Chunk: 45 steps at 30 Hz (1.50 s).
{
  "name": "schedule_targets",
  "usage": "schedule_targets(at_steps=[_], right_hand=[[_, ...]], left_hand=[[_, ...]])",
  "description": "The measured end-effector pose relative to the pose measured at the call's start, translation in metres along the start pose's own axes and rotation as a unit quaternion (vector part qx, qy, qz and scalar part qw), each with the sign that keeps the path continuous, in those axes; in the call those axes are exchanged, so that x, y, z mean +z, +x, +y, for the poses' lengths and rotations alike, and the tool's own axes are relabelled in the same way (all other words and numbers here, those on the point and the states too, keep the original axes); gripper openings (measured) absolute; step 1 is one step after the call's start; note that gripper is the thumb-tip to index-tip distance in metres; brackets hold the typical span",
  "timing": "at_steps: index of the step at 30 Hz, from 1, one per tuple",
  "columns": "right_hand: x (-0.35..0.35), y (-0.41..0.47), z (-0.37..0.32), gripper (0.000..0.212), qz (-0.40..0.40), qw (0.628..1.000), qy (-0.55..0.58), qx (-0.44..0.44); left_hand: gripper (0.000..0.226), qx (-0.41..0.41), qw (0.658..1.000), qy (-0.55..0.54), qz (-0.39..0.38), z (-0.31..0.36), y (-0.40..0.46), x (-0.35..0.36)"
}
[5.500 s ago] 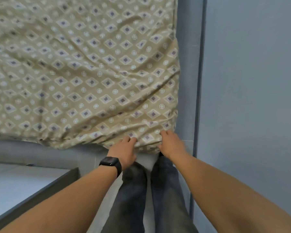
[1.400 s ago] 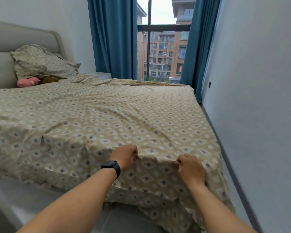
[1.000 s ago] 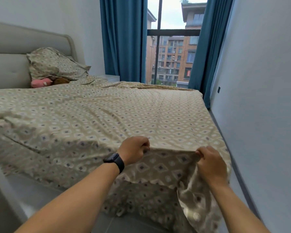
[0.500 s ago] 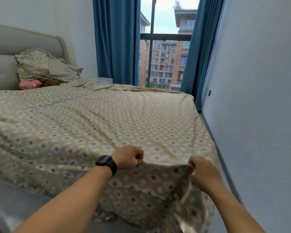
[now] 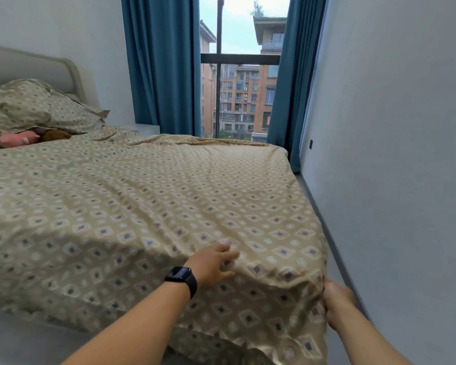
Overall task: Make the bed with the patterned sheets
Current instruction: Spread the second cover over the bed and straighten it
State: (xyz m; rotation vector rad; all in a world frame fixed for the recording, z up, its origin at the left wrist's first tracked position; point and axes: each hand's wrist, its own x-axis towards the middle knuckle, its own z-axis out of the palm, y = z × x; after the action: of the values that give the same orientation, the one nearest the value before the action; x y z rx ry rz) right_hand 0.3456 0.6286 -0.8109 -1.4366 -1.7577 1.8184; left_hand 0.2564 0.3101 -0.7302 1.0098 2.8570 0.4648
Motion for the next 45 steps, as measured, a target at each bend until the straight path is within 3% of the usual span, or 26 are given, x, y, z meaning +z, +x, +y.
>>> schedule_targets(at_steps=[4,8,11,14,17,21,27,29,33,37,40,42,45], right_hand=[[-0.005,-0.035,-0.024,0.032,-0.006,0.999,0.038,-0.002],[-0.008,-0.057,-0.058,0.037,0.065,0.993,0.038,-0.090],[-0.017,-0.073,-0.080,0.038,0.118,0.975,0.007,-0.186],[-0.022,-0.071,-0.086,0.038,0.180,0.962,0.001,-0.203],[-0.026,-0.060,-0.065,0.034,0.193,0.966,-0.035,-0.168],[-0.025,-0.045,-0.028,0.038,0.138,0.984,-0.100,-0.052],[-0.019,-0.062,-0.071,0.025,0.236,0.949,-0.003,-0.208],[-0.022,-0.059,-0.065,0.026,0.255,0.947,0.010,-0.196],[-0.020,-0.032,-0.027,0.039,0.187,0.976,-0.091,-0.072],[-0.016,-0.012,0.010,0.048,0.077,0.962,-0.254,-0.064],[-0.010,-0.022,-0.001,0.035,0.153,0.957,-0.214,-0.123],[-0.010,-0.044,-0.024,0.028,0.201,0.937,-0.187,-0.215],[0.006,-0.084,-0.049,0.026,0.136,0.859,-0.226,-0.439]], left_hand=[[0.032,0.032,0.997,0.013,0.070,0.006,0.003,0.003],[0.020,0.049,0.987,0.070,0.139,0.015,0.007,0.004],[0.015,0.059,0.980,0.053,0.183,0.020,0.011,0.005],[0.016,0.077,0.972,0.016,0.222,0.027,0.017,-0.007],[0.014,0.108,0.972,0.028,0.206,0.030,0.018,-0.001],[0.014,0.108,0.978,0.049,0.174,0.031,0.018,0.027],[0.021,0.110,0.965,0.007,0.239,0.032,0.016,0.003],[0.018,0.126,0.965,-0.003,0.231,0.033,0.016,0.001],[0.008,0.185,0.973,0.047,0.128,0.040,0.011,0.007],[0.017,0.105,0.985,0.001,0.137,0.013,0.010,-0.006],[0.024,0.006,0.997,0.010,0.082,-0.024,0.003,-0.012],[0.023,-0.039,0.996,0.017,0.074,-0.042,-0.002,-0.017],[0.027,-0.096,0.991,0.033,0.084,-0.066,-0.011,-0.026]])
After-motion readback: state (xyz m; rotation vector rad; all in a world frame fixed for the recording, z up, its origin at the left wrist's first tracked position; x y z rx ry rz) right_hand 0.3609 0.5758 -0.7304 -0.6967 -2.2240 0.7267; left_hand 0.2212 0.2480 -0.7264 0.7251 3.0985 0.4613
